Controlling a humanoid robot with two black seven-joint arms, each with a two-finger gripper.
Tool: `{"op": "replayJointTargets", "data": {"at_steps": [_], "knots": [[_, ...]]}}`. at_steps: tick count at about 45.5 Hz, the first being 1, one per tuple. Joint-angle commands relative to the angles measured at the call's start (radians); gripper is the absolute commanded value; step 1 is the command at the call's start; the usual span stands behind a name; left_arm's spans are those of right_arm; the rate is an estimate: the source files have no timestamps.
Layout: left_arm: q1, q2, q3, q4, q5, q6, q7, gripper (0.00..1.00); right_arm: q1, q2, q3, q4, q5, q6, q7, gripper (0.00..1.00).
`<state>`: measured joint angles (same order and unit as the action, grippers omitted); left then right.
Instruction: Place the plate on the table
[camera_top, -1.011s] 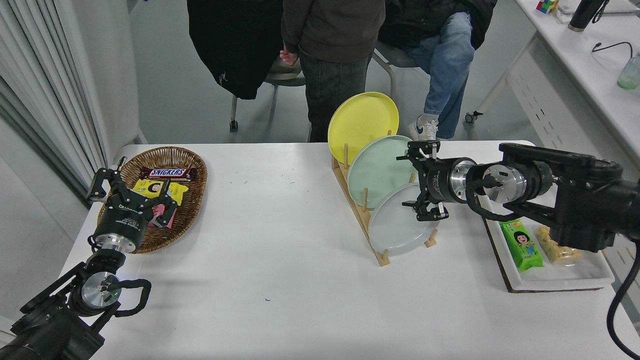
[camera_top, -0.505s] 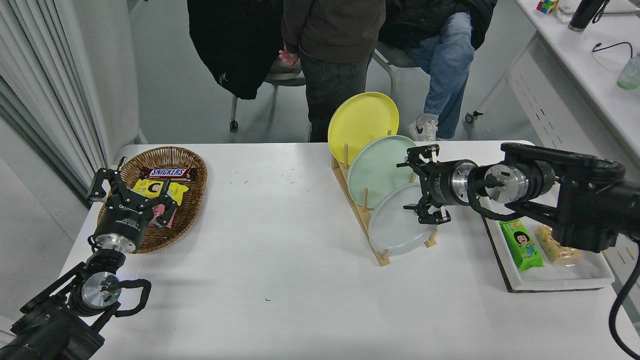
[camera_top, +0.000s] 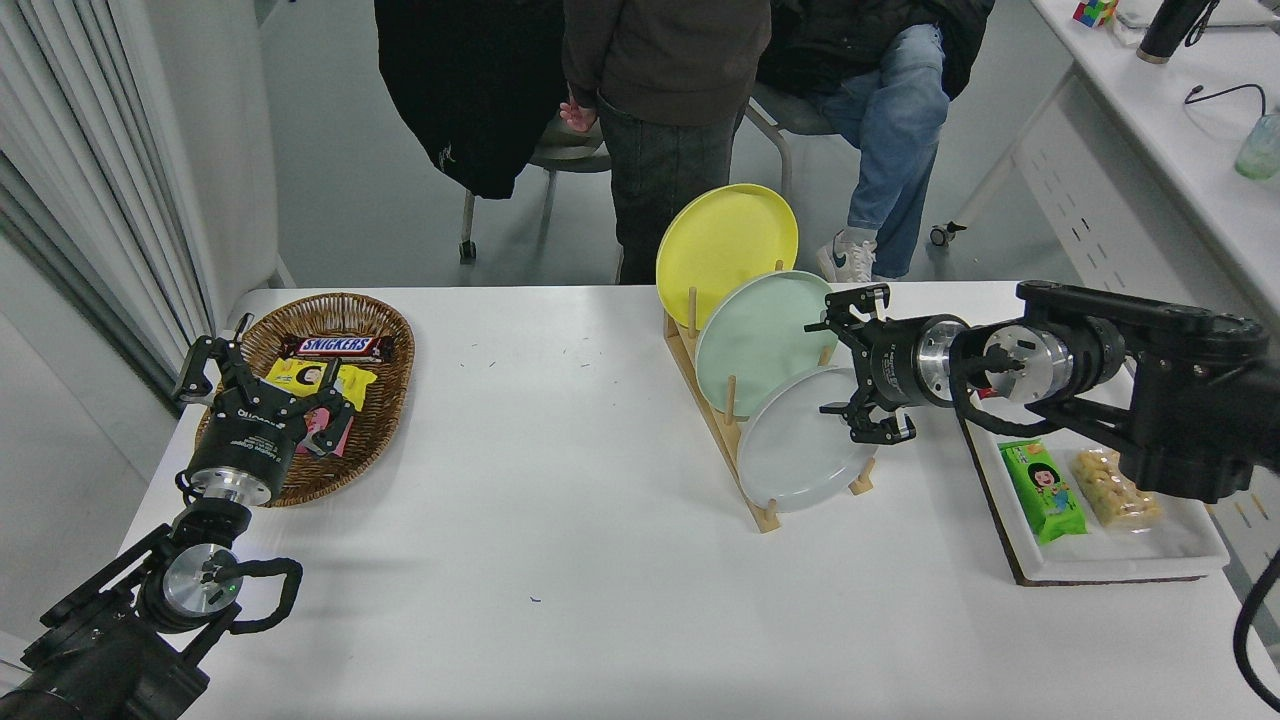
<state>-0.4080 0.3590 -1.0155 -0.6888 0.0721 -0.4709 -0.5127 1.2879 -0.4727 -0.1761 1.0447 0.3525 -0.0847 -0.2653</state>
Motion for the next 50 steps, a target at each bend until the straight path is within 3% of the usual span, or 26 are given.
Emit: {"op": "replayJointTargets", "data": {"at_steps": [1, 8, 14, 18, 28, 31, 50], "knots": [[0.0, 0.0, 0.0, 0.0, 0.0, 0.0, 0.0, 0.98, -0.004, -0.004, 0.0, -0.002, -0.003, 0.01, 0.008, 0.9], [0.0, 0.0, 0.0, 0.0, 0.0, 0.0, 0.0, 0.98, -0.007, -0.003, 0.0, 0.001, -0.021, 0.008, 0.012, 0.85], [0.0, 0.0, 0.0, 0.0, 0.0, 0.0, 0.0, 0.98, -0.007, -0.003, -0.002, 0.0, -0.023, 0.01, 0.011, 0.75], [0.0, 0.0, 0.0, 0.0, 0.0, 0.0, 0.0, 0.98, -0.005, -0.001, 0.0, 0.001, -0.021, 0.011, 0.011, 0.62], [0.0, 0.0, 0.0, 0.0, 0.0, 0.0, 0.0, 0.98, -0.009, -0.001, 0.0, 0.001, -0.017, 0.011, 0.011, 0.6], [0.0, 0.0, 0.0, 0.0, 0.0, 0.0, 0.0, 0.98, -0.013, -0.001, 0.001, 0.001, -0.017, 0.011, 0.011, 0.54], [0.0, 0.0, 0.0, 0.0, 0.0, 0.0, 0.0, 0.98, -0.015, -0.069, 0.033, 0.075, -0.007, 0.017, 0.011, 0.55]]}}
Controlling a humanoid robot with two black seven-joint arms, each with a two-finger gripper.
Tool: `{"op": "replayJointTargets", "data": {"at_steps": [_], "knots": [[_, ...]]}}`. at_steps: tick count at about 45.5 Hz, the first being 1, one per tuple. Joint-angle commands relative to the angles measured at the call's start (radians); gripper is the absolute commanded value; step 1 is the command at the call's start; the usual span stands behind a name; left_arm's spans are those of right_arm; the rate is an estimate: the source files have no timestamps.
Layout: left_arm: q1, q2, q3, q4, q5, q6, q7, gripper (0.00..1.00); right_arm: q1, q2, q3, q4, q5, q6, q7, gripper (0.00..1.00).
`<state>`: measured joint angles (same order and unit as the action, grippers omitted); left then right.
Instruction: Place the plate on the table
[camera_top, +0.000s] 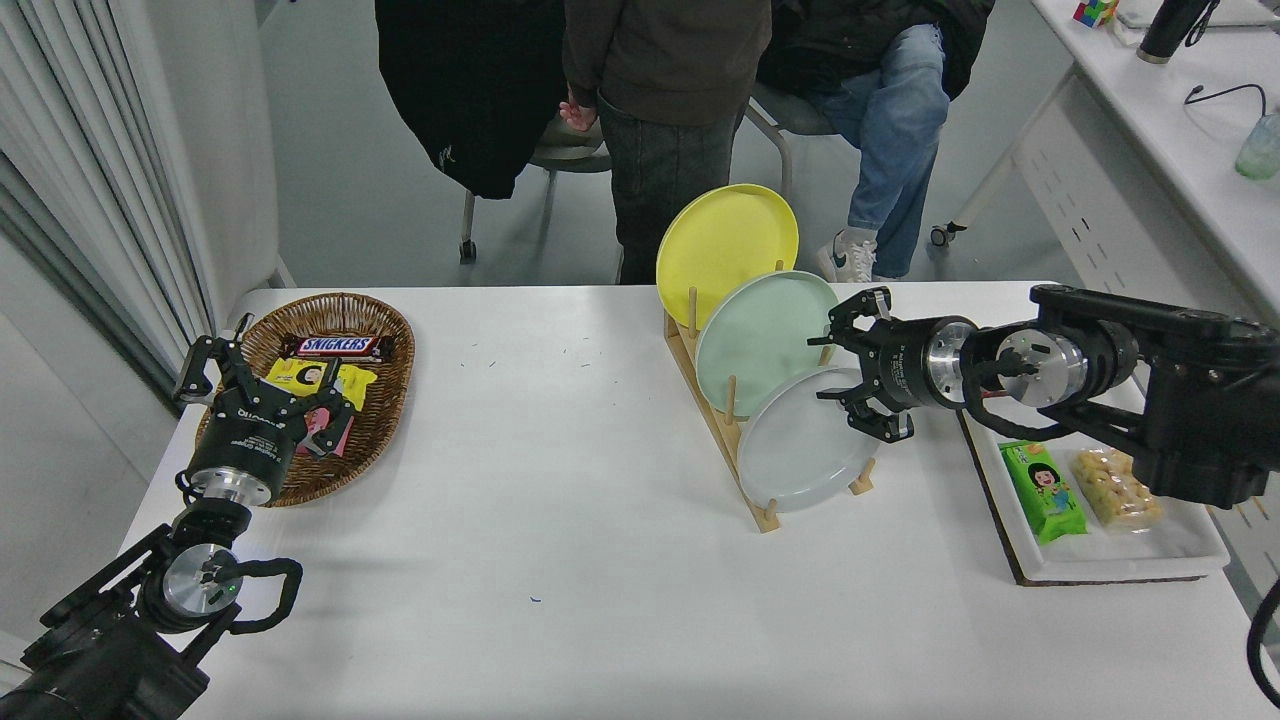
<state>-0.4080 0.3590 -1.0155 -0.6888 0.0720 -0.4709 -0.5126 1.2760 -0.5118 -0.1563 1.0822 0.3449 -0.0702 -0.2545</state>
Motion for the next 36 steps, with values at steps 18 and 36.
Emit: {"op": "replayJointTargets", "data": {"at_steps": [18, 36], "knots": [[0.0, 0.0, 0.0, 0.0, 0.0, 0.0, 0.0, 0.98, -0.01, -0.024, 0.009, 0.038, -0.024, 0.003, 0.064, 0.55], [0.0, 0.0, 0.0, 0.0, 0.0, 0.0, 0.0, 0.98, -0.02, -0.019, 0.009, 0.027, -0.046, -0.008, 0.074, 0.52]]}}
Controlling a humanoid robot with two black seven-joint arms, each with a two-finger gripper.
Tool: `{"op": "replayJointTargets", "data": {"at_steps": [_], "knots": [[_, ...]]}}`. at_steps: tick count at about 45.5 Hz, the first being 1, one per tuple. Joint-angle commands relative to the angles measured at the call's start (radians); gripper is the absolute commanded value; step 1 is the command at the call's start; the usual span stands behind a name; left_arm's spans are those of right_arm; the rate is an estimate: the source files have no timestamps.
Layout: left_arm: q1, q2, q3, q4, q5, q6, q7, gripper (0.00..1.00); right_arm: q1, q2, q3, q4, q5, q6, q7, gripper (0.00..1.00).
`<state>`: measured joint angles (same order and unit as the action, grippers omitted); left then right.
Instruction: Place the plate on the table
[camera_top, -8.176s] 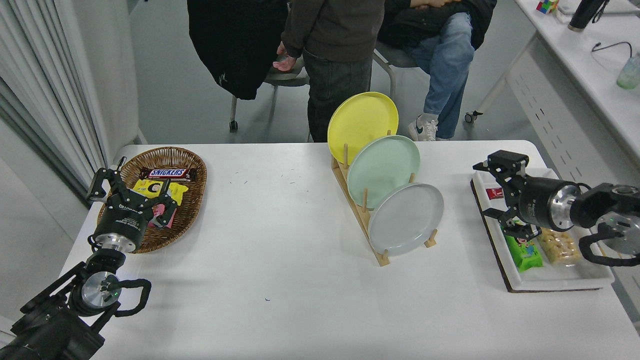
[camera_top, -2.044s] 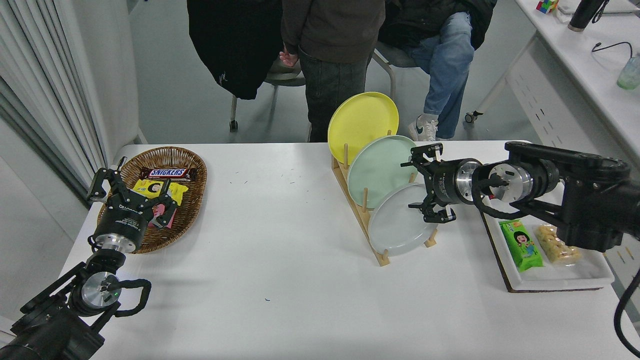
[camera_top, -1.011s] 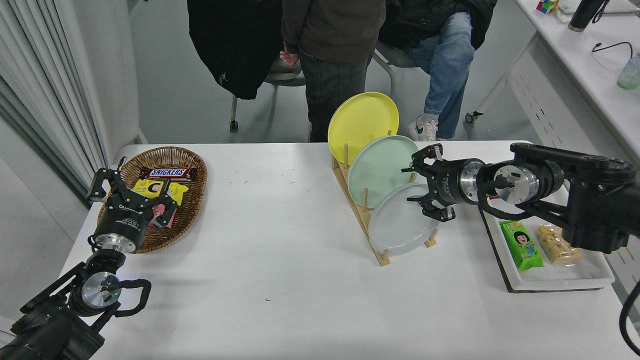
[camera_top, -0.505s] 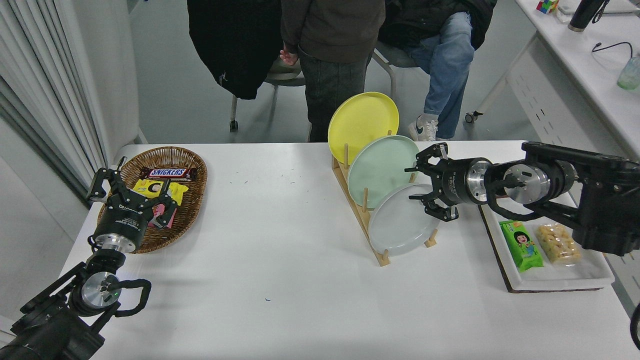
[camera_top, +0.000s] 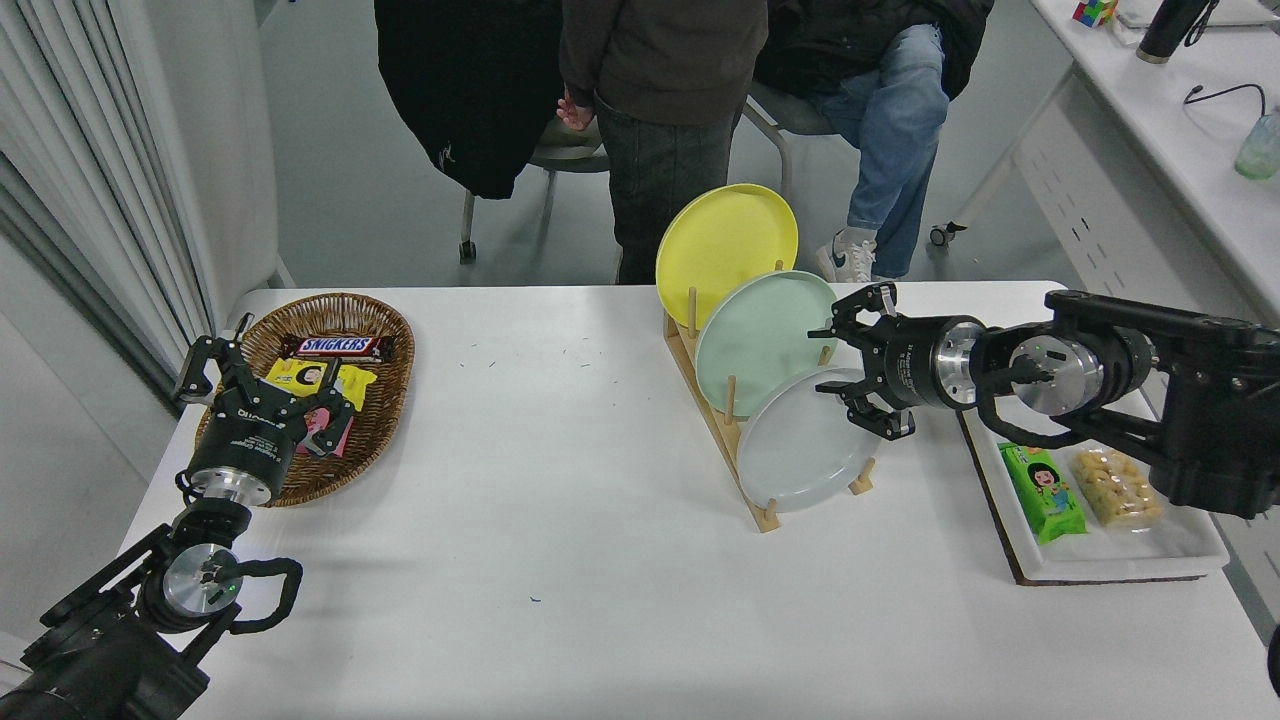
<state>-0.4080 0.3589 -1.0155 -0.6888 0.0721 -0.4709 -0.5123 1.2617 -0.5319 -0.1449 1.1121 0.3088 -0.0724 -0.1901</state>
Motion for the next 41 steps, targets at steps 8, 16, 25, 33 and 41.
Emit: {"op": "replayJointTargets", "data": {"at_steps": [8, 16, 25, 33, 41], "knots": [[0.0, 0.0, 0.0, 0.0, 0.0, 0.0, 0.0, 0.98, -0.018, 0.001, 0.001, -0.002, -0.002, -0.009, 0.008, 0.48], [0.0, 0.0, 0.0, 0.0, 0.0, 0.0, 0.0, 0.98, -0.025, -0.003, 0.004, 0.006, 0.013, -0.006, 0.008, 0.48], [0.0, 0.0, 0.0, 0.0, 0.0, 0.0, 0.0, 0.98, -0.042, -0.01, 0.039, 0.008, 0.013, -0.003, 0.006, 0.49], [0.0, 0.0, 0.0, 0.0, 0.0, 0.0, 0.0, 0.98, -0.048, -0.013, 0.048, 0.008, 0.015, -0.004, 0.006, 0.49], [0.0, 0.0, 0.0, 0.0, 0.0, 0.0, 0.0, 0.98, -0.057, -0.025, 0.048, 0.009, 0.03, -0.001, 0.0, 0.48]]}}
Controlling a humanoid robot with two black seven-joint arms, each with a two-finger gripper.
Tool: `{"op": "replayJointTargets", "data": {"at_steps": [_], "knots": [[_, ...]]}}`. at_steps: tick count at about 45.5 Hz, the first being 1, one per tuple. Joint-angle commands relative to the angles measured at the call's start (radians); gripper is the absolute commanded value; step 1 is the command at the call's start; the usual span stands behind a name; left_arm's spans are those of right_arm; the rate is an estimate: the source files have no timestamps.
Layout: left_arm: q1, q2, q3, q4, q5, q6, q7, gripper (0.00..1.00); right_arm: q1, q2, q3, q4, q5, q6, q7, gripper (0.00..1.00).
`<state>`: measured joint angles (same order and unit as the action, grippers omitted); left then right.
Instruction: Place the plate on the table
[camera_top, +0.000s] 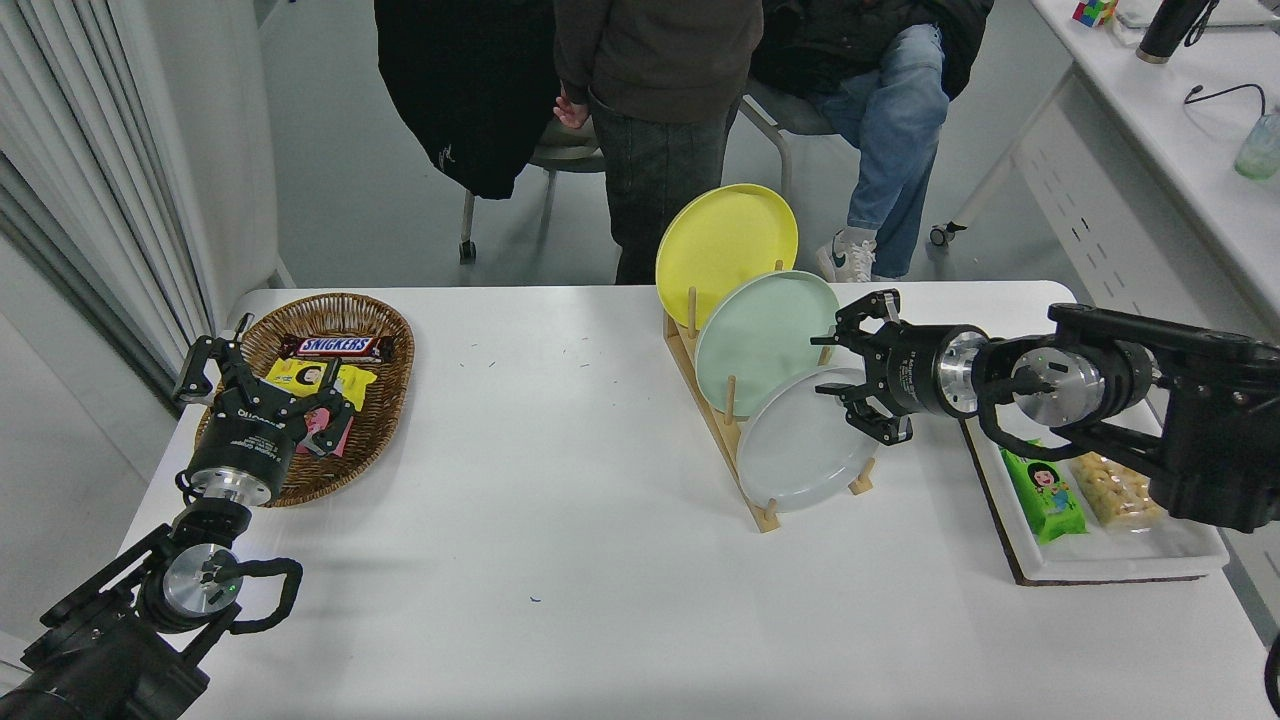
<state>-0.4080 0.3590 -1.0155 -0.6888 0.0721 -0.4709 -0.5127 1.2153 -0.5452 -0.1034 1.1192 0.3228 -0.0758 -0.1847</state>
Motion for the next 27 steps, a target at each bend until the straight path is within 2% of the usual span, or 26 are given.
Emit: {"op": "replayJointTargets", "data": {"at_steps": [1, 8, 13, 16, 27], "knots": [[0.0, 0.0, 0.0, 0.0, 0.0, 0.0, 0.0, 0.98, -0.011, -0.013, 0.007, 0.002, 0.025, 0.002, -0.005, 0.48], [0.0, 0.0, 0.0, 0.0, 0.0, 0.0, 0.0, 0.98, -0.011, -0.032, 0.007, 0.01, 0.044, 0.002, -0.005, 0.45], [0.0, 0.0, 0.0, 0.0, 0.0, 0.0, 0.0, 0.98, -0.013, -0.035, 0.008, 0.013, 0.045, 0.004, -0.005, 0.4], [0.0, 0.0, 0.0, 0.0, 0.0, 0.0, 0.0, 0.98, -0.014, -0.036, 0.014, 0.016, 0.05, 0.004, -0.005, 0.33], [0.0, 0.0, 0.0, 0.0, 0.0, 0.0, 0.0, 0.98, -0.023, -0.032, 0.048, 0.014, 0.048, 0.004, -0.005, 0.33]]}}
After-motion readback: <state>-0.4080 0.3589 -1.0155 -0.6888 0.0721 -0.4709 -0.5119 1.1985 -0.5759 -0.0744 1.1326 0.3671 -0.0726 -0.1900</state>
